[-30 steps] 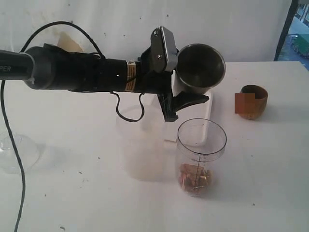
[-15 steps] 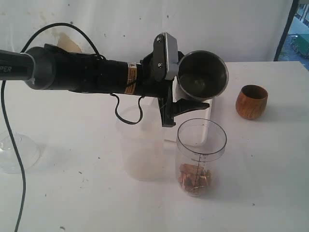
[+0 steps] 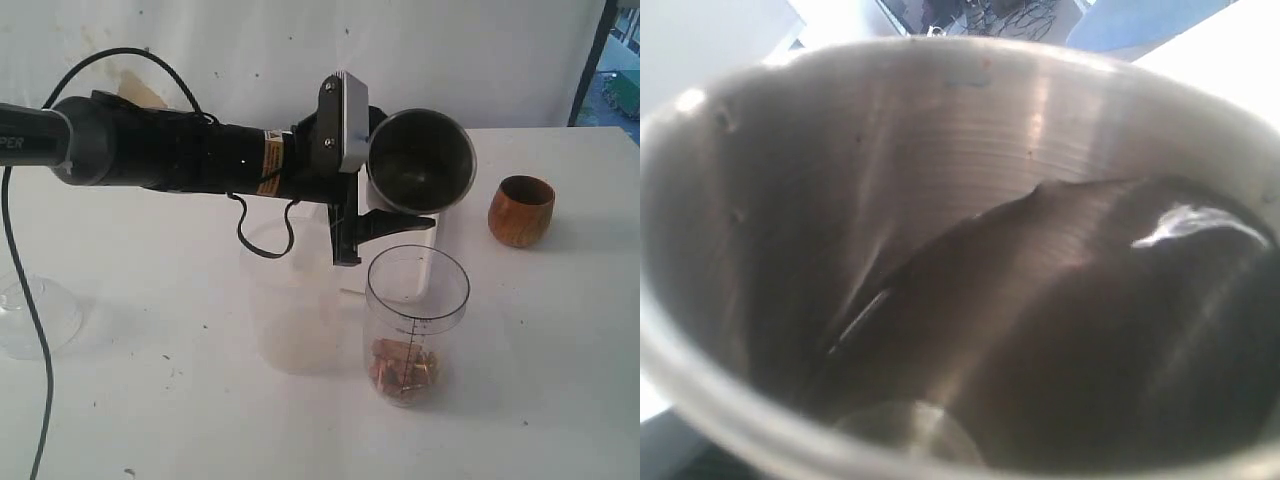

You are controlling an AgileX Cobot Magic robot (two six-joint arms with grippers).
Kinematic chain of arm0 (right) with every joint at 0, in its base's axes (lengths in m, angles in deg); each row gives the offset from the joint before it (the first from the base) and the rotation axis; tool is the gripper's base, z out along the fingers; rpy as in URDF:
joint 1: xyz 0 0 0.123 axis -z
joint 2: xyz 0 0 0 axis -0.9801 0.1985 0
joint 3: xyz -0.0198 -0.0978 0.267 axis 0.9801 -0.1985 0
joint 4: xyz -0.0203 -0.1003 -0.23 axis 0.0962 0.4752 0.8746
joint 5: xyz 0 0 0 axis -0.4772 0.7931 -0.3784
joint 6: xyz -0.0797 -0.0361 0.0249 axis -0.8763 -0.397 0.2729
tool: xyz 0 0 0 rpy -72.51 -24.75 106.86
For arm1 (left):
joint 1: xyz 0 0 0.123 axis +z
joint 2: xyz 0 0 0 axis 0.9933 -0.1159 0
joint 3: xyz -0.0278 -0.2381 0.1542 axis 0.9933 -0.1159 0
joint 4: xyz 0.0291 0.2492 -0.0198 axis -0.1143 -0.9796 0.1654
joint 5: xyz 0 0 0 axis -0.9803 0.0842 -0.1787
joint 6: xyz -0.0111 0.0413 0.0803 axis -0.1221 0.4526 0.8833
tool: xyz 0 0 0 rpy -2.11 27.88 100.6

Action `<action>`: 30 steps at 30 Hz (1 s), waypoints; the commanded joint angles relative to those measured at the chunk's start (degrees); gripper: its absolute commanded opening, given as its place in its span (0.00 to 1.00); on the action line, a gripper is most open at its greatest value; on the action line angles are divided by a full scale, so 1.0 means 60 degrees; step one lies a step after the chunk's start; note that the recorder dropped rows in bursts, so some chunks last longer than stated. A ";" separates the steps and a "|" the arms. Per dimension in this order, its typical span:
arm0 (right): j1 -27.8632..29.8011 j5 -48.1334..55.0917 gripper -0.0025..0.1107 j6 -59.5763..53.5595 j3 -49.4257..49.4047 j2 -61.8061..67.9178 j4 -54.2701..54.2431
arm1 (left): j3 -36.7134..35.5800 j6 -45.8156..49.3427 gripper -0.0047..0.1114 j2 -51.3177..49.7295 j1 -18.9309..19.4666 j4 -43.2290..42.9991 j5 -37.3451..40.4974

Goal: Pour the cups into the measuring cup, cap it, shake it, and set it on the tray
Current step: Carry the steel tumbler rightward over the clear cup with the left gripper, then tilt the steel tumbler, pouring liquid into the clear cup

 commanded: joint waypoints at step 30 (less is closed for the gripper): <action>0.0021 -0.0028 0.02 0.0132 -0.0055 -0.0044 0.0003 | 0.0104 0.0664 0.04 0.0243 -0.0019 -0.0182 -0.0165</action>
